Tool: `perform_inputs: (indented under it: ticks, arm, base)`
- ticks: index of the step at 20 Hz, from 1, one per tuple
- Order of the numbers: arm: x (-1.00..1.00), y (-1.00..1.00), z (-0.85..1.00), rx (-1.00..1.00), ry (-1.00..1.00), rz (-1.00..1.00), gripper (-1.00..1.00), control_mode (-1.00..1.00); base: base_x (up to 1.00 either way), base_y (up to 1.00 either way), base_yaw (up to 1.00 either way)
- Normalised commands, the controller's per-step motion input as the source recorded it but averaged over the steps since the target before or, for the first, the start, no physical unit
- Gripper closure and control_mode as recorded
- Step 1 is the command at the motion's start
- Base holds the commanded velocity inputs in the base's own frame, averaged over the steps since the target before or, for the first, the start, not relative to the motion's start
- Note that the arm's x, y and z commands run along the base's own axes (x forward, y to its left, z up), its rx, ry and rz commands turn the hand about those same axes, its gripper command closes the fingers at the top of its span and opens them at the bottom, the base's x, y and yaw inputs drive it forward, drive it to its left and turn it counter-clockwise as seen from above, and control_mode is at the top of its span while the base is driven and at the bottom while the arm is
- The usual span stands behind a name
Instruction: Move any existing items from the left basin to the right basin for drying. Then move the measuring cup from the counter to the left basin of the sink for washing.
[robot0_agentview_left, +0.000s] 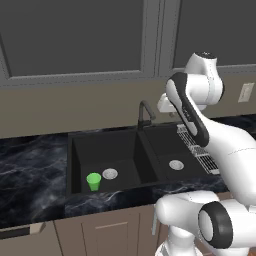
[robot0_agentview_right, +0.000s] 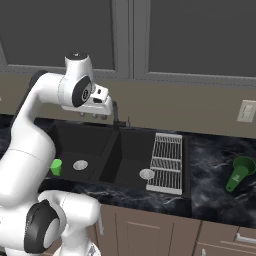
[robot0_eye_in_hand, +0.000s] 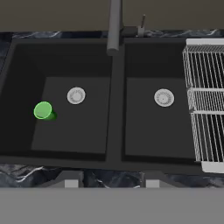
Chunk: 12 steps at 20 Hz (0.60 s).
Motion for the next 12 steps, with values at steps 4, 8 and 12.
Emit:
perform_inputs:
  ticks: [4,8,12]
  arm:
    - [-0.03,0.06,-0.01,0.00,0.00,0.00,-1.00,-1.00]
    - [-0.06,0.33,-0.04,0.00,0.00,0.00,-1.00,-1.00]
    - [-0.05,0.54,-0.13,0.00,0.00,0.00,-1.00,-1.00]
  base:
    - [0.00,0.00,0.00]
    - [0.00,0.00,0.00]
    - [0.00,0.00,0.00]
